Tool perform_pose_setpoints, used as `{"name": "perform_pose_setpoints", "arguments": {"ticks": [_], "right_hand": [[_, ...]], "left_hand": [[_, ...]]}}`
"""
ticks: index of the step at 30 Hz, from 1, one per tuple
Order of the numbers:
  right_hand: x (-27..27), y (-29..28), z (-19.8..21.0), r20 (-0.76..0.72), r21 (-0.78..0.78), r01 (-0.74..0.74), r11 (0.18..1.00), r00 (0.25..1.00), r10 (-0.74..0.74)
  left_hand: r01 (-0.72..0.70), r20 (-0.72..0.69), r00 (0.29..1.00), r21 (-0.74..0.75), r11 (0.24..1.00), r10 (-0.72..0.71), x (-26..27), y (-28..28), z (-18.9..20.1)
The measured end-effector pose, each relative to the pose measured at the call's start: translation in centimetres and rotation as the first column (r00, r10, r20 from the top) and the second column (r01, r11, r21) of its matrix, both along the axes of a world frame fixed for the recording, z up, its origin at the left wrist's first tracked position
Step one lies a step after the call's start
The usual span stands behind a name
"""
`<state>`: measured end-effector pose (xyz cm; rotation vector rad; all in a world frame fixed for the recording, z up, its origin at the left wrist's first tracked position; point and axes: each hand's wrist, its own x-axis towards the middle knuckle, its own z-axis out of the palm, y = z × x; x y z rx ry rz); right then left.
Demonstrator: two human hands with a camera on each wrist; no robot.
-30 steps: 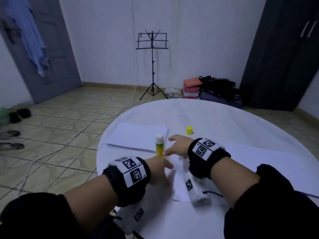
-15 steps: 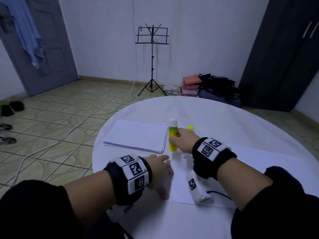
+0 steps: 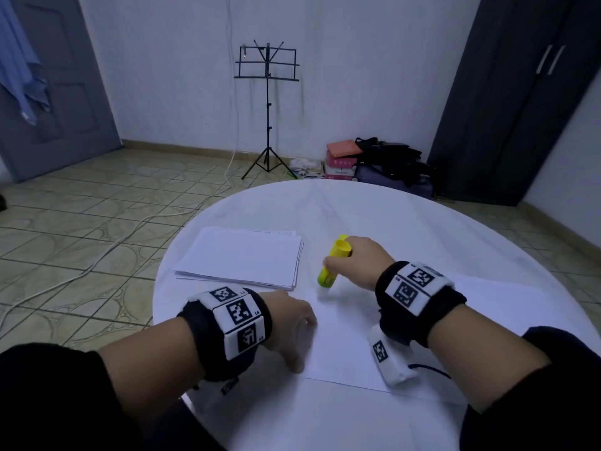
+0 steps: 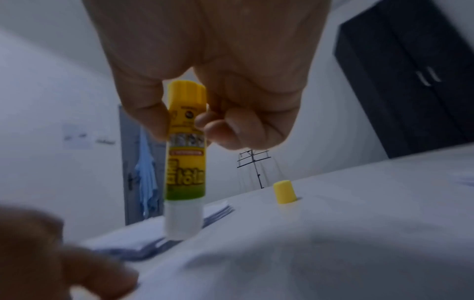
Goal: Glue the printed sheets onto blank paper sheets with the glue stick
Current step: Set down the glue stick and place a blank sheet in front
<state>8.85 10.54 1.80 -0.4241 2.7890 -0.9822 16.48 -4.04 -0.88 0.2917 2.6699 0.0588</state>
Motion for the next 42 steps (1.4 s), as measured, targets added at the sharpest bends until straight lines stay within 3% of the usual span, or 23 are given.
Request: {"name": "perform_pose_setpoints", "arguments": {"ticks": [12,25,31,36,42], "right_hand": [[0.6,-2.0,-1.0,-0.012,0.252,-0.011,0.968,1.000,0.014],[1.7,8.0,-0.1,-0.074,0.343,0.255,0.904,0.967,-0.244],[2.8,7.7,0.4,-0.154,0.312,0.315,0.896,0.948,-0.280],[5.4,2.4,1.0,-0.116,0.162,0.104,0.981,0.990,-0.085],[7.1,-1.9,-0.9,-0.054,0.185,-0.066,0.981,0.996,0.077]], "left_hand": [[0.046,-0.023,0.999,-0.029,0.999,-0.047,0.0,-0.4,-0.6],[0.043,-0.013,0.999,-0.010,0.999,-0.043,0.0,-0.3,-0.6],[0.007,-0.010,1.000,0.010,1.000,-0.007,0.3,-0.1,-0.3],[-0.057,-0.041,0.997,0.093,0.994,0.061,0.8,-0.4,-0.1],[-0.034,-0.066,0.997,0.110,0.993,0.042,1.6,-0.3,0.3]]}}
